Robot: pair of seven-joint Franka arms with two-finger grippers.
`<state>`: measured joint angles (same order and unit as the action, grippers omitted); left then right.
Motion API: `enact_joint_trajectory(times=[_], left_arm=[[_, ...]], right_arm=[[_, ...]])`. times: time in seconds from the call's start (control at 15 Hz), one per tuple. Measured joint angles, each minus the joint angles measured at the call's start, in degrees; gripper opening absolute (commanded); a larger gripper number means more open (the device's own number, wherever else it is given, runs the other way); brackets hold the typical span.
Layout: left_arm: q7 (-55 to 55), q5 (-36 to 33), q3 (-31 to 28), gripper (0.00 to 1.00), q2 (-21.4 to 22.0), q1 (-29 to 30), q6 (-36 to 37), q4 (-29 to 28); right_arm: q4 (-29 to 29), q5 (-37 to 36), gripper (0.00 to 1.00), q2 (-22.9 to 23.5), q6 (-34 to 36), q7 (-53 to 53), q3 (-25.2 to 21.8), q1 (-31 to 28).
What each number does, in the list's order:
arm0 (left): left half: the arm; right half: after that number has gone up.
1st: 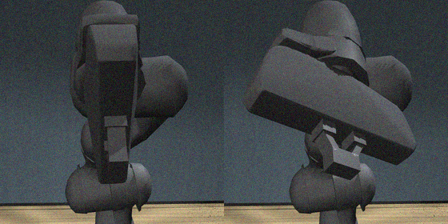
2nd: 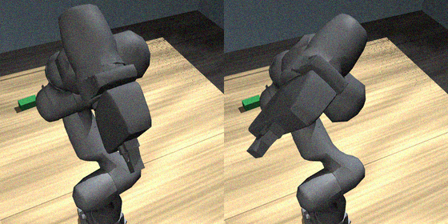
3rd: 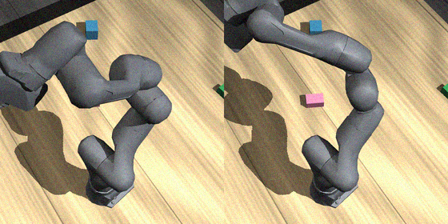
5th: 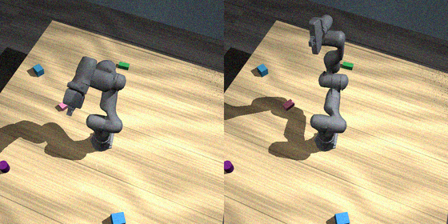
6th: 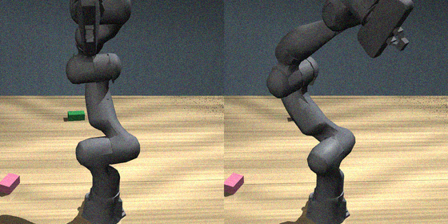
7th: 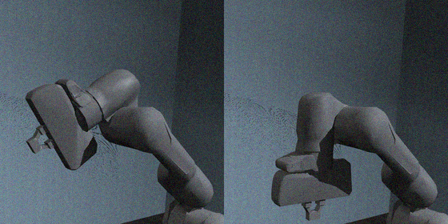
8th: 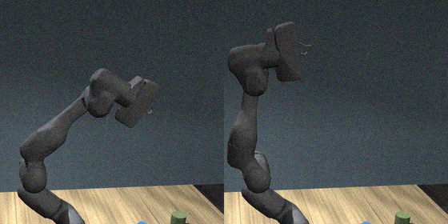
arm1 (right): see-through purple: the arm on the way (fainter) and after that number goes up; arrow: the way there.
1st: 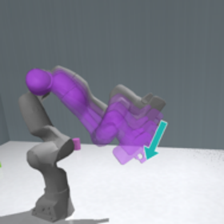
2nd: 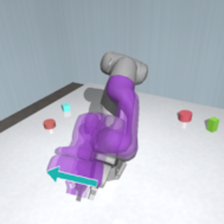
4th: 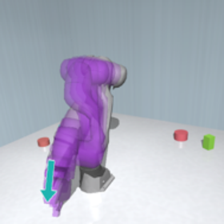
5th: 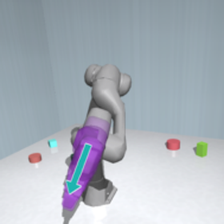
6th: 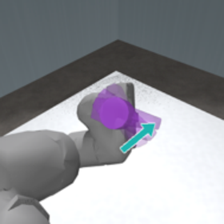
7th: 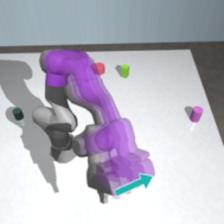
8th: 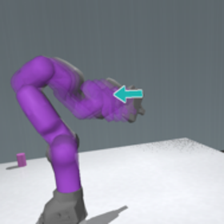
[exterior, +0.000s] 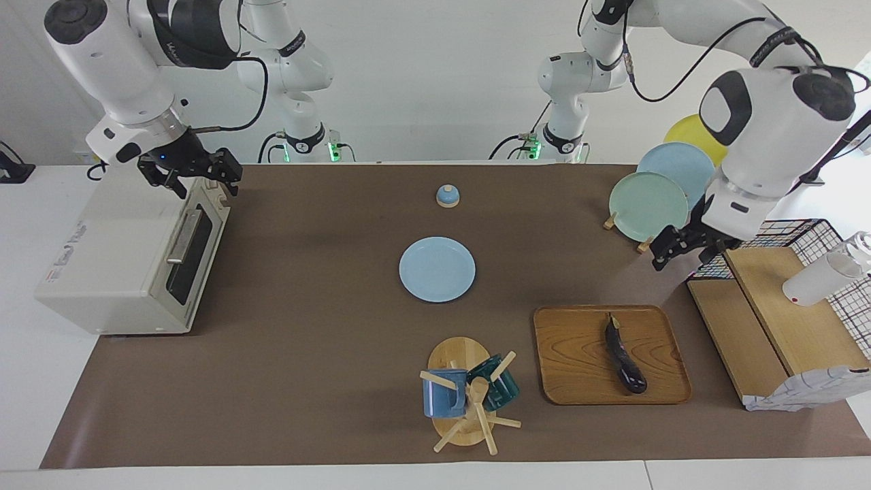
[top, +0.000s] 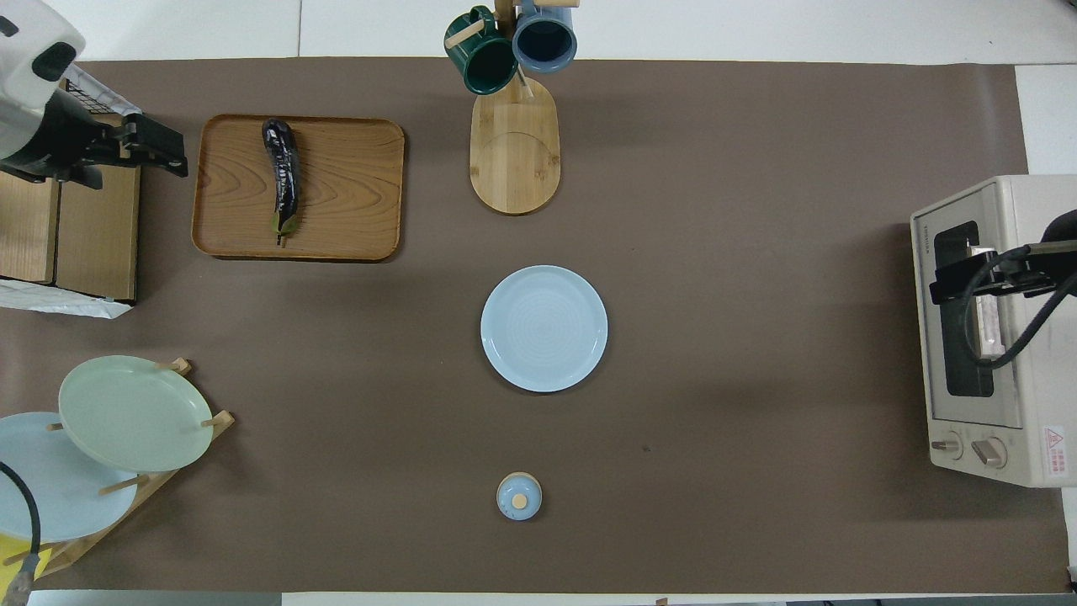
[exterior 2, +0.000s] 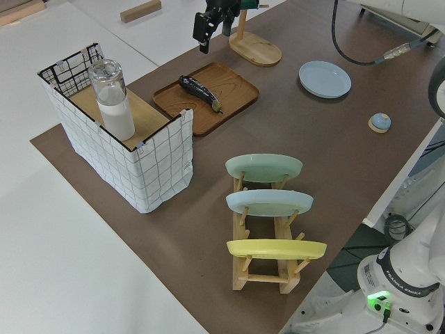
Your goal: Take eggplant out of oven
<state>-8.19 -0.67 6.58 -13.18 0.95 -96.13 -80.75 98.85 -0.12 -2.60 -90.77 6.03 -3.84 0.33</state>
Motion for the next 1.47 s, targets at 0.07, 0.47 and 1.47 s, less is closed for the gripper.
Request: enact_joint_trajectory(times=[0.07, 0.47, 1.47], left_arm=[[0.0, 0.0, 0.0, 1.0, 2.0, 0.0, 2.7, -0.3], [-0.1, 0.1, 0.1, 1.0, 11.8, -0.9, 8.8, -10.7], [-0.5, 3.9, -3.1, 1.0, 14.4, -5.5, 6.4, -14.2]], right_arm=[[0.0, 0.0, 1.0, 0.0, 0.0, 0.0, 0.0, 0.0], [0.0, 0.0, 1.0, 0.0, 0.0, 0.0, 0.0, 0.0], [0.0, 0.0, 1.0, 0.0, 0.1, 0.0, 0.0, 0.0]])
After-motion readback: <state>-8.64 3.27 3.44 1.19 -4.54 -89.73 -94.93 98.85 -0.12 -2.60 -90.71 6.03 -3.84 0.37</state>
